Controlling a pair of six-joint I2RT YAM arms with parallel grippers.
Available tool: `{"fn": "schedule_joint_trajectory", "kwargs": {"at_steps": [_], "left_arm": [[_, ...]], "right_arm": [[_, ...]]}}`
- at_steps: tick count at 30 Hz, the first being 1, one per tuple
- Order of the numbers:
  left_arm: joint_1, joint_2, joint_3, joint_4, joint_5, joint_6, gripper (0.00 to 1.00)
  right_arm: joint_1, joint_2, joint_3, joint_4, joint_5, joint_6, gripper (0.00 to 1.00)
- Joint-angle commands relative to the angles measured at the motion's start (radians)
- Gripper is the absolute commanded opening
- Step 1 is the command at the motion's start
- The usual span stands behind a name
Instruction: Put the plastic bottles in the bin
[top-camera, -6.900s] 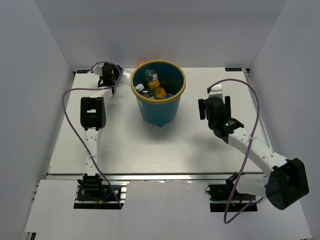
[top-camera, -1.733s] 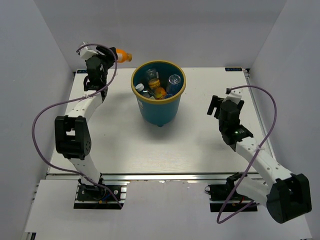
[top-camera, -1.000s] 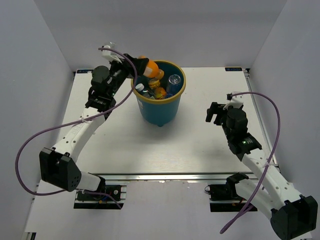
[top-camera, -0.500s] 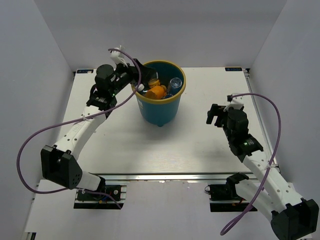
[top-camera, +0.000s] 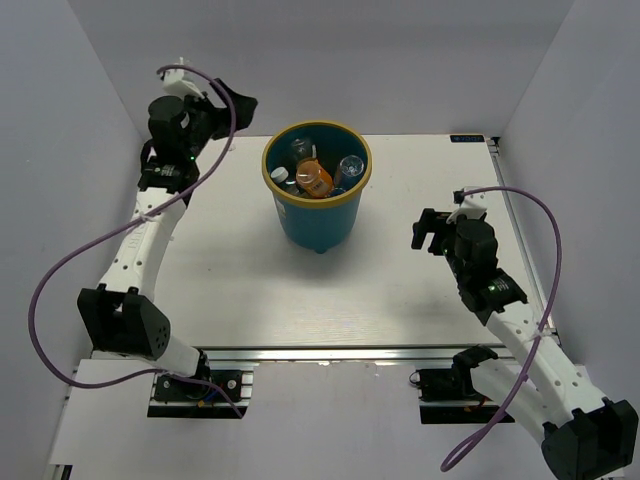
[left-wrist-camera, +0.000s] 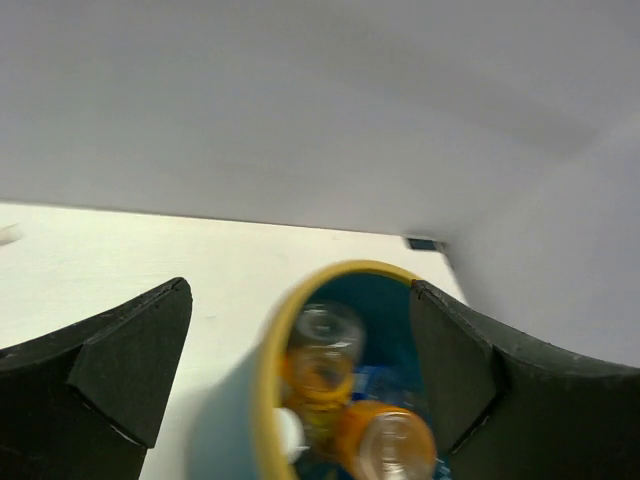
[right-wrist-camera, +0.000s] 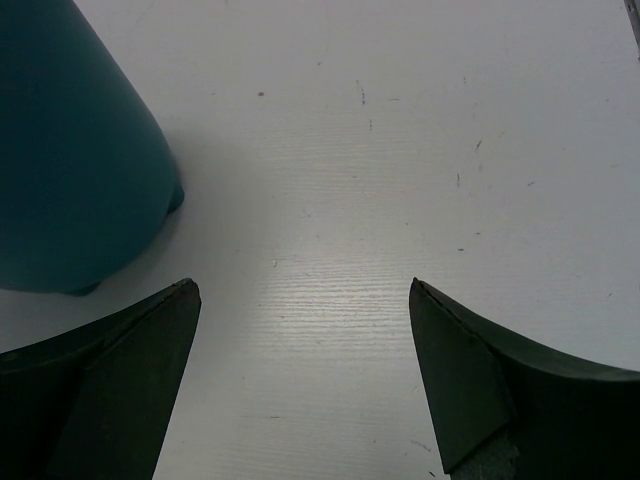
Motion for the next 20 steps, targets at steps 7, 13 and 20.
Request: {"fn": "schedule_joint_trajectory", "kwargs": {"at_steps": [7, 13, 20], "left_arm": [[0.058, -0.322, -0.289, -0.216, -0.436, -0.032, 0.98], [0.058, -0.580, -0.635, -0.225, -0.655, -0.167, 0.98], [0.058, -0.623, -0.644, -0.266, -0.638, -0.149, 0.98]], "right_arm": [[-0.005, -0.061, 0.023, -0.007, 0.047, 0.052, 0.89], [-0.003, -0.123, -0.008, 0.025, 0.079, 0.097, 0.89], [-0.003, -0.187, -0.046, 0.087, 0.064, 0.092, 0.90]]}}
